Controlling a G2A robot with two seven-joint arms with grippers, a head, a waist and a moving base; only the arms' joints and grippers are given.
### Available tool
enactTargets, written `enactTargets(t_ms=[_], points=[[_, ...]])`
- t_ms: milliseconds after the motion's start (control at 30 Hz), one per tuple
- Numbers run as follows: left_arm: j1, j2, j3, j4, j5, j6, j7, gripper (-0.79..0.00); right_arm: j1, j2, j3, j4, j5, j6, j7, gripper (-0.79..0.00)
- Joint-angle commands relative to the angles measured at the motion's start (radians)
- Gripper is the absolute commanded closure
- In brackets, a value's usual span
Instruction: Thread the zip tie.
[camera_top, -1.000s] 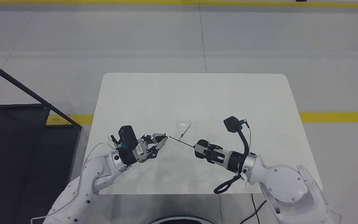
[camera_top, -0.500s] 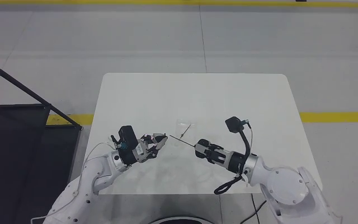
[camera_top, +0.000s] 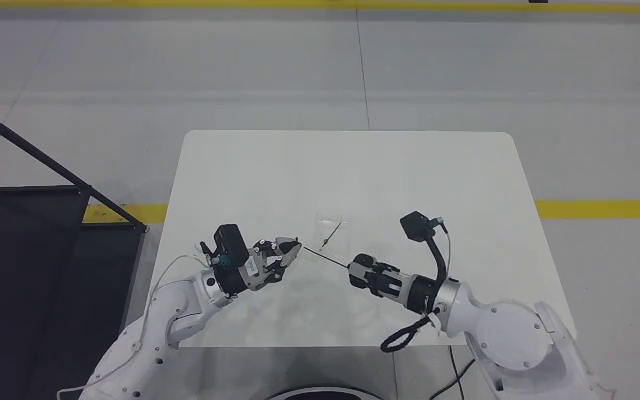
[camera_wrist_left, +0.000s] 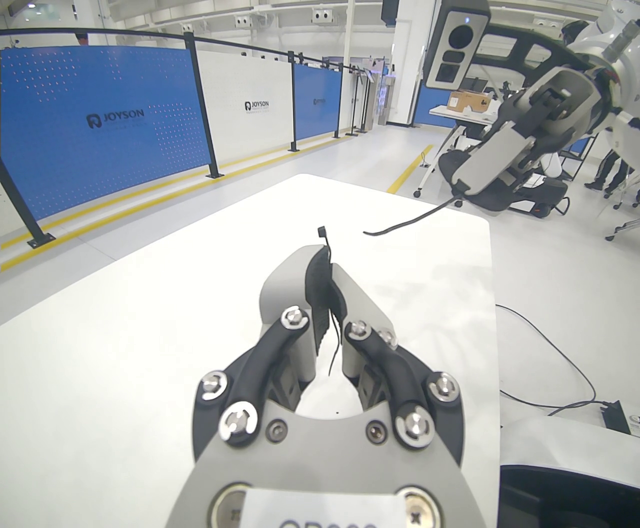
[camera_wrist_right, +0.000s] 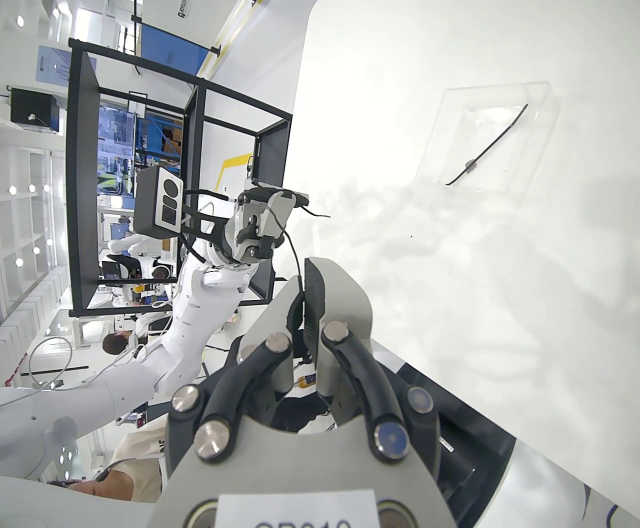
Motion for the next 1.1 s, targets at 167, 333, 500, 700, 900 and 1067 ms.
enactTargets(t_ms=[167,333,500,700,900,1067], points=[[0.000,0.000,0.000,0.000,0.000,0.000,0.000,0.000,0.002,-0.001,-0.015,0.014,0.009,-0.009,-0.025,0.000],[0.004,-0.002,0.004,-0.007,-0.001,0.018,-0.010,0.000,0.014,-0.003,-0.027,0.021,0.020,0.008,-0.034,0.000],[0.004,-0.005,0.011,-0.018,0.001,0.029,-0.023,0.000,0.020,-0.001,-0.027,0.025,0.029,0.013,-0.035,0.000],[0.003,-0.007,0.013,-0.021,0.009,0.031,-0.028,0.000,0.017,0.000,-0.023,0.024,0.042,0.011,-0.042,0.000],[0.003,-0.007,0.013,-0.021,0.009,0.031,-0.028,0.000,0.018,0.002,-0.011,0.030,0.068,0.008,-0.045,0.000],[0.003,-0.007,0.013,-0.021,0.009,0.031,-0.028,0.000,0.023,0.004,-0.012,0.034,0.069,0.015,-0.038,0.000]])
